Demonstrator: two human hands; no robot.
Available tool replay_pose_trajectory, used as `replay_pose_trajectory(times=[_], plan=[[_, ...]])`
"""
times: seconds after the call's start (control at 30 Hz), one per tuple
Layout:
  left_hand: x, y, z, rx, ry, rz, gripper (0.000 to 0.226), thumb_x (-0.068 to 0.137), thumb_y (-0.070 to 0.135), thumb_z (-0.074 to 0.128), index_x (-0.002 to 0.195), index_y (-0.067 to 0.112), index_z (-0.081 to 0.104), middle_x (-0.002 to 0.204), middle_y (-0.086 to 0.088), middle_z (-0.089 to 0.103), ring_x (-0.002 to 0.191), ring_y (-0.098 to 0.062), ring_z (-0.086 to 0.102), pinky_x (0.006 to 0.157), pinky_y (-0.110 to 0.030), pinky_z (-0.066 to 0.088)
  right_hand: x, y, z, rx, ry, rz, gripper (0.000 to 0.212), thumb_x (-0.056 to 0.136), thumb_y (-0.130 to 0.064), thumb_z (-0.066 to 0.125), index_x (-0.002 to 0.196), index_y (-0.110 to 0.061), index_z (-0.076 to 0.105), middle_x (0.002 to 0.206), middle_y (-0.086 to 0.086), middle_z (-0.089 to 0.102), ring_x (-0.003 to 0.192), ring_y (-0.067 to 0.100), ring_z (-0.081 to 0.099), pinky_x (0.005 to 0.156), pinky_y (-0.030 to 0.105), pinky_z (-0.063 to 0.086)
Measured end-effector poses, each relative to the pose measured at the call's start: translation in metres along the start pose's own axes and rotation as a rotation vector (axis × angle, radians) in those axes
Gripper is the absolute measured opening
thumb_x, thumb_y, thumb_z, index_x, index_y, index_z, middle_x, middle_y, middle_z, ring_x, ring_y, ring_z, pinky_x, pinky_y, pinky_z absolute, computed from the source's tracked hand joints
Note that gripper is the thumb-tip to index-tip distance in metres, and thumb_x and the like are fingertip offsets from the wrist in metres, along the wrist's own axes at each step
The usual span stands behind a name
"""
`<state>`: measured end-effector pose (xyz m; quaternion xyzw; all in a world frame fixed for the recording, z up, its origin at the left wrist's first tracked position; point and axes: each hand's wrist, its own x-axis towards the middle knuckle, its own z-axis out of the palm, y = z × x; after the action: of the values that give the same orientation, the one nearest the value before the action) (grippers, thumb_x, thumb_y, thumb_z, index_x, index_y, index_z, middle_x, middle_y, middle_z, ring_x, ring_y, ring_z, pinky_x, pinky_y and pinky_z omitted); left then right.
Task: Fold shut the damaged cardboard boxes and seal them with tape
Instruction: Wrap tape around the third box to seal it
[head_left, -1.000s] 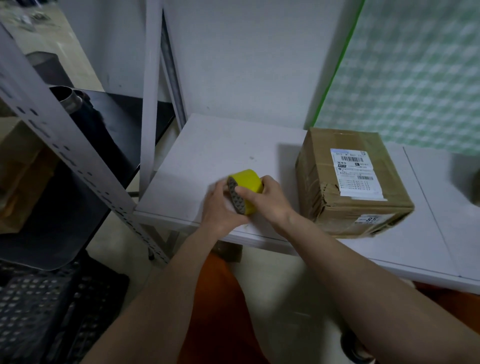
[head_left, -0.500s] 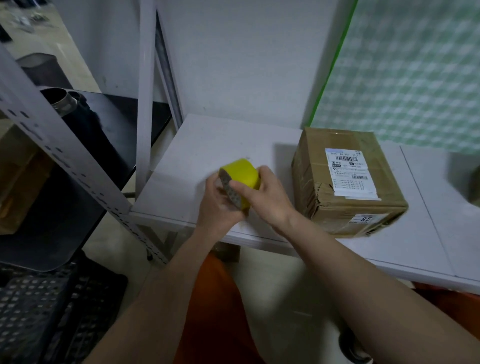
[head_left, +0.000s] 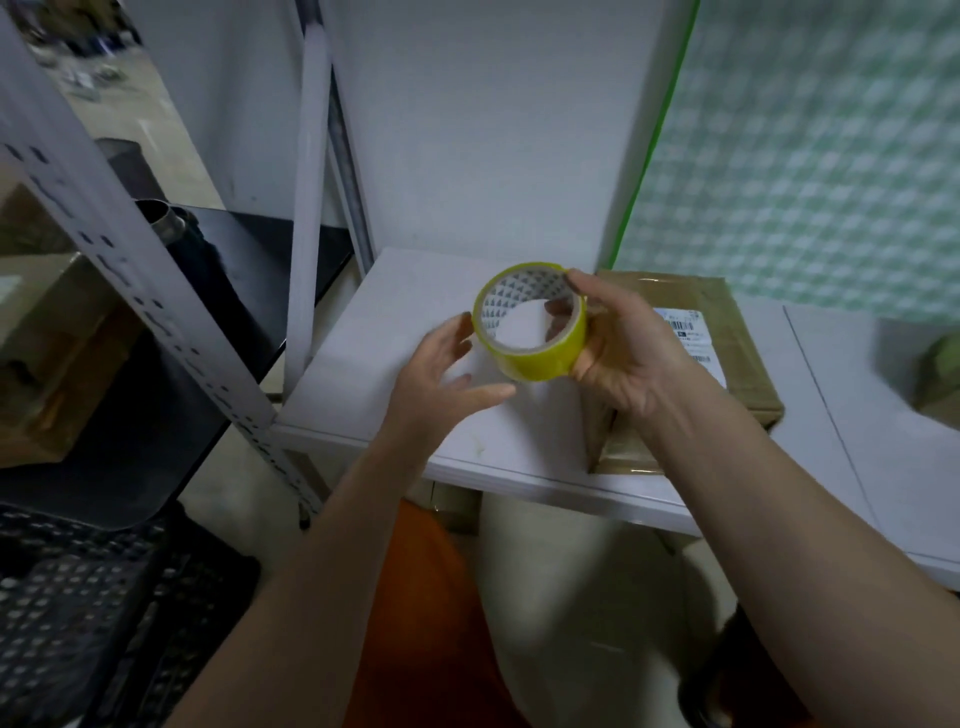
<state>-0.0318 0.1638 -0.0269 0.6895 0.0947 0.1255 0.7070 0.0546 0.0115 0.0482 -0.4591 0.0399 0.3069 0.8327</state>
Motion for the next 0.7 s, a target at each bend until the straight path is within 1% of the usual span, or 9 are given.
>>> replay_pose_trajectory(times=[0.1, 0.13, 0.2, 0.27, 0.37, 0.5, 0.53, 0.6, 0.7], plan=[[-0.004, 0.017, 0.01, 0.026, -0.058, 0.062, 0.091, 0.057, 0.008, 0.089, 0.135, 0.024, 0.045, 0.137, 0.009, 0.053, 0.127, -0.005, 0.048, 0.102, -0.033, 0.044, -0.005, -0.005, -0.009, 0.033, 0.005, 0.055, 0.022, 0.09, -0.022, 0.055, 0.098, -0.002, 0.057, 0.077, 0.011, 0.054, 0.052, 0.019, 0.06, 0.05, 0.032, 0.057], [-0.005, 0.021, 0.015, 0.029, -0.066, 0.084, 0.09, 0.056, 0.01, 0.09, 0.133, 0.026, 0.047, 0.135, 0.009, 0.054, 0.127, -0.005, 0.049, 0.103, -0.035, 0.043, -0.007, -0.006, -0.012, 0.052, -0.003, 0.071, 0.029, 0.087, -0.022, 0.056, 0.107, -0.001, 0.058, 0.082, 0.013, 0.057, 0.06, 0.024, 0.064, 0.057, 0.04, 0.059], [-0.005, 0.028, 0.022, 0.036, -0.059, 0.118, 0.089, 0.054, 0.011, 0.089, 0.132, 0.025, 0.048, 0.132, 0.008, 0.056, 0.125, -0.006, 0.051, 0.103, -0.038, 0.045, -0.012, -0.005, -0.019, 0.075, -0.021, 0.106, 0.045, 0.081, -0.022, 0.058, 0.119, 0.001, 0.057, 0.096, 0.02, 0.065, 0.078, 0.032, 0.069, 0.071, 0.052, 0.055], [-0.005, 0.034, 0.028, 0.053, -0.053, 0.15, 0.086, 0.057, 0.005, 0.089, 0.131, 0.021, 0.049, 0.13, 0.005, 0.058, 0.121, -0.007, 0.053, 0.1, -0.034, 0.048, -0.017, -0.004, -0.024, 0.07, -0.042, 0.127, 0.046, 0.078, -0.021, 0.057, 0.118, 0.003, 0.058, 0.102, 0.022, 0.068, 0.083, 0.034, 0.07, 0.072, 0.054, 0.053], [-0.007, 0.042, 0.034, 0.048, -0.076, 0.173, 0.075, 0.061, 0.003, 0.085, 0.127, 0.021, 0.054, 0.122, 0.007, 0.062, 0.112, -0.008, 0.058, 0.093, -0.03, 0.052, -0.023, -0.004, -0.031, 0.082, -0.05, 0.124, 0.04, 0.073, -0.018, 0.059, 0.107, 0.003, 0.062, 0.098, 0.022, 0.07, 0.079, 0.033, 0.071, 0.066, 0.052, 0.055], [-0.011, 0.051, 0.039, 0.0, -0.089, 0.167, 0.059, 0.068, -0.003, 0.079, 0.119, 0.02, 0.06, 0.11, 0.01, 0.067, 0.098, -0.002, 0.063, 0.079, -0.019, 0.052, -0.03, -0.005, -0.039, 0.104, -0.066, 0.107, 0.047, 0.05, -0.013, 0.071, 0.093, 0.006, 0.07, 0.099, 0.024, 0.069, 0.079, 0.036, 0.071, 0.064, 0.054, 0.055], [-0.012, 0.052, 0.039, -0.005, -0.097, 0.171, 0.056, 0.07, -0.003, 0.078, 0.119, 0.019, 0.061, 0.111, 0.008, 0.067, 0.098, -0.003, 0.064, 0.079, -0.018, 0.051, -0.032, -0.005, -0.041, 0.112, -0.061, 0.108, 0.047, 0.05, -0.013, 0.071, 0.093, 0.006, 0.07, 0.099, 0.024, 0.069, 0.079, 0.035, 0.071, 0.064, 0.054, 0.056], [-0.013, 0.054, 0.041, -0.02, -0.109, 0.173, 0.053, 0.073, -0.001, 0.076, 0.119, 0.02, 0.062, 0.112, 0.006, 0.068, 0.099, -0.006, 0.064, 0.08, -0.018, 0.051, -0.034, -0.005, -0.043, 0.121, -0.043, 0.114, 0.041, 0.059, -0.014, 0.07, 0.095, 0.006, 0.069, 0.097, 0.023, 0.07, 0.077, 0.035, 0.071, 0.064, 0.053, 0.055], [-0.014, 0.056, 0.043, -0.019, -0.11, 0.171, 0.047, 0.077, 0.001, 0.074, 0.118, 0.023, 0.063, 0.11, 0.01, 0.069, 0.101, -0.007, 0.064, 0.083, -0.02, 0.052, -0.038, -0.006, -0.044, 0.142, -0.002, 0.117, 0.032, 0.072, -0.017, 0.059, 0.094, 0.006, 0.068, 0.093, 0.023, 0.07, 0.074, 0.035, 0.071, 0.063, 0.052, 0.055]])
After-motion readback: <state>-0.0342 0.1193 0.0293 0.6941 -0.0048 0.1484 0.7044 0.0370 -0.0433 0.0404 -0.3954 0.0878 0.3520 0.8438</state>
